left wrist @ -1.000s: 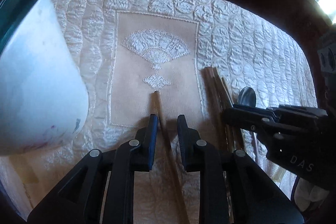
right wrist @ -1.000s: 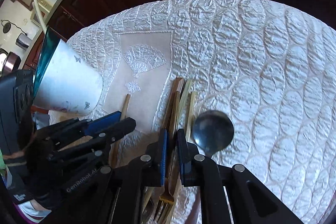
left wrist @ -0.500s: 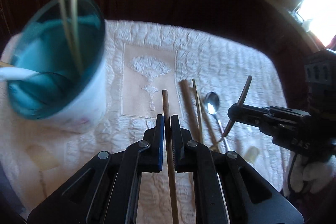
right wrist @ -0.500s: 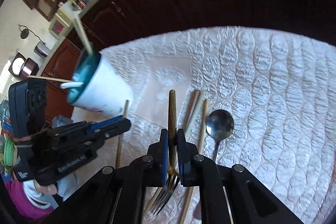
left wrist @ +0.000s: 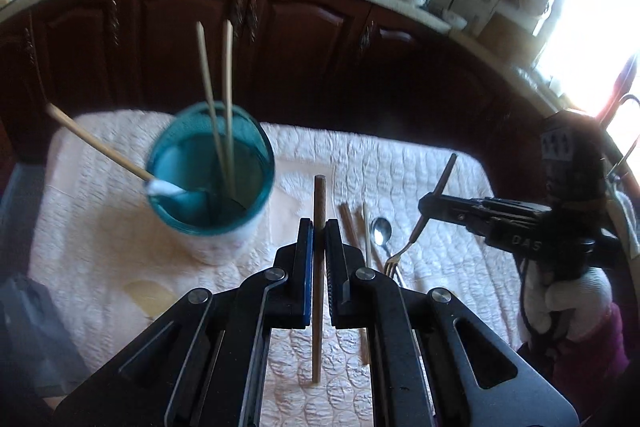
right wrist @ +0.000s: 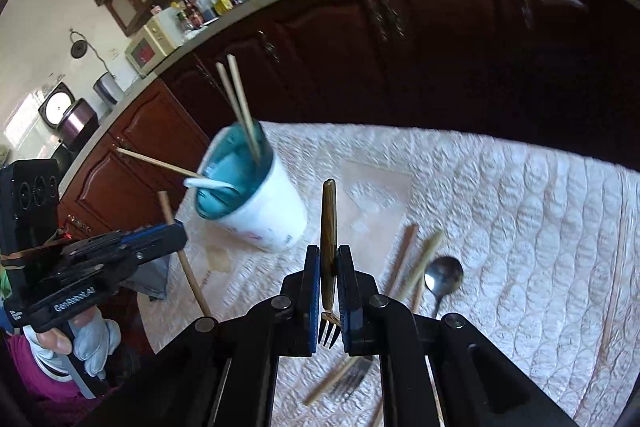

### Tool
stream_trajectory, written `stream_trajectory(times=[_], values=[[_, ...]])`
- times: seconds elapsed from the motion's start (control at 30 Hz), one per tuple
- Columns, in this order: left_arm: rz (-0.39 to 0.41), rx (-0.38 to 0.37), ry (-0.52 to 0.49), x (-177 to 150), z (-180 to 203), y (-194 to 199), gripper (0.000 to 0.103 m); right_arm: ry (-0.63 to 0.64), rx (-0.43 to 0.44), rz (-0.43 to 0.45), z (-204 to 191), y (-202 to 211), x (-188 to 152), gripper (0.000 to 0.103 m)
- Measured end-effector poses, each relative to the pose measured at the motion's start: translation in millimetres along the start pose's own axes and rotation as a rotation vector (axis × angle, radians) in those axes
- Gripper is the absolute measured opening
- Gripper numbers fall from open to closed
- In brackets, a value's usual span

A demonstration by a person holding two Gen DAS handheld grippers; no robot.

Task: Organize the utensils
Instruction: 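Lift the chopstick with the left tool while the right tool lifts the gold fork toward the holder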

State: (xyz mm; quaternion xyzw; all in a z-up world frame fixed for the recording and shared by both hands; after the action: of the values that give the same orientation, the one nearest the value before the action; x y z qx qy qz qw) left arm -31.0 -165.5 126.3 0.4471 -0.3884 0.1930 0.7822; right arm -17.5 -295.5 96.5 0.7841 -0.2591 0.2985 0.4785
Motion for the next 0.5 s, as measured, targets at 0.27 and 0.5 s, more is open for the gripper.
stream_trajectory(times=[0.27,0.5], values=[[0.102,0.009,0.002,38.4,-7.1,45.5,0.004,0.058,0.027,0.03,-34.3,0.1,22.2,0.007],[0.192,0.008,-0.02,84.0,-10.8,79.1,0.004,0.101,0.062,0.075,-61.4,5.0,50.5,0.007]])
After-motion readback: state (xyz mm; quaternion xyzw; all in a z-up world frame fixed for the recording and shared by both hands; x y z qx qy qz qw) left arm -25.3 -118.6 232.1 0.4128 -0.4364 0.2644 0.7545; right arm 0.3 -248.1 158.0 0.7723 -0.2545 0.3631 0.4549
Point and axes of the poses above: each gripper's, at about its wrist camera, not at the fingertips, and y roughly against the way its jaws point, z to its right, x to its top, the point moved 9 cm from there along -y, roughly the way its jaws point, and after that the axes turned 9 degrees about z, right-handed, at the moved point
